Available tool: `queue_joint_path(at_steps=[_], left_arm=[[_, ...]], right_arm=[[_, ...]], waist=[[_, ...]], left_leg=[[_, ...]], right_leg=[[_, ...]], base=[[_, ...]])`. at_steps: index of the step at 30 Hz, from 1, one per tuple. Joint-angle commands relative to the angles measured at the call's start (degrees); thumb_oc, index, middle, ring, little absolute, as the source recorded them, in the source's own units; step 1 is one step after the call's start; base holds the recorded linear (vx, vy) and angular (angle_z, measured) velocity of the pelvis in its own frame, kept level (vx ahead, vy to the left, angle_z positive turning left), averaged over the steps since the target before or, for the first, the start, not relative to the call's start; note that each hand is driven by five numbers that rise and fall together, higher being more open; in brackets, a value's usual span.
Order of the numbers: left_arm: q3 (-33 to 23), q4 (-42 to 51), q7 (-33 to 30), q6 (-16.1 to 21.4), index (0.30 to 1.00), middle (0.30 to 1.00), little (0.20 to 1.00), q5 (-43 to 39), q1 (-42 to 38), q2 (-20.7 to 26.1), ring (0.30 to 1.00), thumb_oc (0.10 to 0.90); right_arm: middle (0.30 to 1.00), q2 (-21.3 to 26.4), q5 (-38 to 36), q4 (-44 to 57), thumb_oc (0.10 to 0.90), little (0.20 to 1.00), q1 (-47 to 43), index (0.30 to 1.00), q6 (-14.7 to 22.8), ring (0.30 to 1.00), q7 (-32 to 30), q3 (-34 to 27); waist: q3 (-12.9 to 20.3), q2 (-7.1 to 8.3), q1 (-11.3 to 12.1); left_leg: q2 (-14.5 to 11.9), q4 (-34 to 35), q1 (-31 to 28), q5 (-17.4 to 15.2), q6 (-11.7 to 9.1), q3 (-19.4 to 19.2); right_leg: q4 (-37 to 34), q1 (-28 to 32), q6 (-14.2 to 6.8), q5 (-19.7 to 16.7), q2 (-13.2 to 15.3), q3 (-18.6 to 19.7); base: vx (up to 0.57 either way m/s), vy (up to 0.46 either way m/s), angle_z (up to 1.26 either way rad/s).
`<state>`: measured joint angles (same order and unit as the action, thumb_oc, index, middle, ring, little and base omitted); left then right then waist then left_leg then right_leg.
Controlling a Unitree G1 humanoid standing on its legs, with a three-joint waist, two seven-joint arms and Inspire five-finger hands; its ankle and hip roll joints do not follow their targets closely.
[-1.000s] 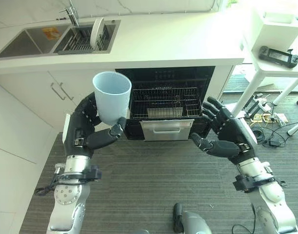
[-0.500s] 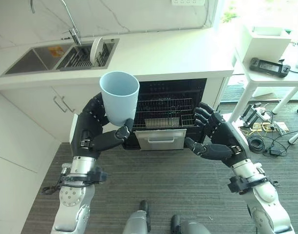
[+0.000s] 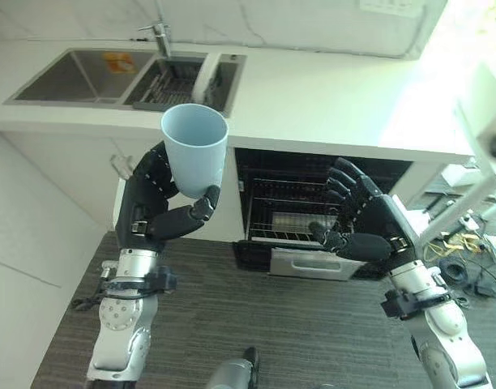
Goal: Place the dishes in the dishwasher.
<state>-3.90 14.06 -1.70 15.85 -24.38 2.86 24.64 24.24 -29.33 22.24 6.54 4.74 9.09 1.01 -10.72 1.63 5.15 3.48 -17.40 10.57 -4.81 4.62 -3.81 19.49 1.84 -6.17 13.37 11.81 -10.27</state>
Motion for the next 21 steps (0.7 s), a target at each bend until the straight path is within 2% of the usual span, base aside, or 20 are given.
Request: queue_joint_path(at_steps=[1,2,3,5,7,9,10,13,17,21], left_arm=[[-3.67,7.11,1.01,5.87,0.3,0.3,0.3,1.59,-2.54,1.97,0.3,0.4],[-3.81,7.32,0.93,5.69,0.3,0.3,0.3,1.8,-2.47,2.11,0.3,0.4],[-3.97,7.42,0.54,5.92,0.3,0.3,0.3,2.65,-2.25,2.07,0.3,0.4],[-4.12,7.25,-0.6,6.19,0.3,0.3,0.3,2.85,-2.22,2.66,0.3,0.4],[-3.82,6.66,-2.0,6.17,0.3,0.3,0.3,3.04,-3.1,3.05,0.3,0.4],[-3.16,6.66,-3.09,5.91,0.3,0.3,0.3,3.71,-3.67,3.02,0.3,0.4],[-2.8,6.85,-3.47,5.64,0.3,0.3,0.3,4.14,-3.74,3.03,0.3,0.4],[-3.37,7.73,-3.56,5.65,0.3,0.3,0.3,4.22,-2.37,3.53,0.3,0.4],[-3.16,8.27,-3.92,5.44,0.3,0.3,0.3,4.47,-1.45,3.26,0.3,0.4],[-2.13,8.59,-4.97,4.55,0.3,0.3,0.3,3.42,-0.82,2.92,0.3,0.4]], right_arm=[[0.9,-1.0,-0.35,3.84,0.8,0.9,-2.43,0.9,4.26,0.9,-1.87,-0.86],[0.9,-1.43,-0.34,3.79,0.8,0.9,-2.04,0.9,4.0,0.9,-1.33,-0.58],[0.9,-1.53,0.18,3.85,0.8,0.9,-1.7,0.9,3.64,0.9,-0.66,-0.11],[0.9,-1.08,0.02,3.66,0.8,0.9,-1.63,0.9,3.89,0.9,0.27,0.47],[0.9,-0.66,-0.35,2.85,0.8,0.9,-2.61,0.9,4.51,0.9,0.86,0.83],[0.9,-0.49,-0.64,2.59,0.8,0.9,-3.55,0.9,4.7,0.9,0.47,0.85],[0.9,-0.6,-0.69,2.87,0.8,0.9,-3.75,0.9,4.11,0.9,0.03,0.91],[0.9,-0.78,-2.03,4.63,0.8,0.9,-3.13,0.9,3.16,0.9,1.15,0.78],[0.9,-0.15,-2.08,5.0,0.8,0.9,-2.75,0.9,2.48,0.9,0.69,0.7],[0.9,1.64,-3.29,5.37,0.8,0.9,-3.37,0.9,0.93,0.9,0.03,0.64]], waist=[[5.47,-0.57,-0.92],[5.03,-0.87,-1.33],[4.55,-1.17,-1.88],[3.9,-1.44,-2.19],[3.3,-1.44,-2.37],[2.35,-0.24,-2.69],[2.1,0.32,-3.25],[1.52,1.23,-3.97],[2.9,1.26,-4.06],[5.39,0.45,-5.12]], left_leg=[[-2.37,0.21,2.81,-1.22,-1.79,4.35],[-1.63,0.21,1.85,-1.64,-1.16,5.06],[-1.45,0.21,0.86,-2.0,-0.9,5.16],[-1.72,0.21,0.0,-2.09,-1.26,4.94],[-2.38,0.21,-0.82,-2.32,-2.0,4.64],[-2.06,0.21,-1.63,-3.27,-2.42,3.56],[-2.02,0.21,-2.25,-4.12,-2.66,3.2],[-3.36,0.21,-5.5,-7.64,-2.75,2.16],[-5.42,0.21,-6.79,-8.33,-3.77,2.08],[-8.9,0.21,-9.48,-8.21,-6.24,1.84]], right_leg=[[-0.24,4.9,-1.46,-14.52,-2.61,-1.98],[5.43,2.74,-1.68,-16.68,-2.94,-1.03],[10.12,-0.7,-1.12,-16.65,-3.43,0.43],[7.1,-3.86,0.26,-13.99,-4.14,-0.1],[-2.3,-3.98,1.17,-12.48,-3.71,-1.47],[-2.3,-8.95,0.39,-10.45,-1.23,1.2],[-2.3,-12.02,-0.77,-12.57,0.27,3.28],[-2.3,-18.57,-3.09,-17.82,3.85,5.98],[-2.3,-18.08,-3.54,-14.94,3.2,4.81],[-2.3,-16.4,-1.65,-11.66,0.28,2.96]], base=[[0.2,0.244,-0.01],[0.15,0.215,-0.11],[0.13,0.182,-0.19],[0.12,0.029,-0.15],[0.12,-0.139,-0.21],[0.11,-0.286,-0.42],[0.15,-0.339,-0.32],[0.28,-0.495,0.0],[0.27,-0.502,0.2],[0.25,-0.456,0.19]])
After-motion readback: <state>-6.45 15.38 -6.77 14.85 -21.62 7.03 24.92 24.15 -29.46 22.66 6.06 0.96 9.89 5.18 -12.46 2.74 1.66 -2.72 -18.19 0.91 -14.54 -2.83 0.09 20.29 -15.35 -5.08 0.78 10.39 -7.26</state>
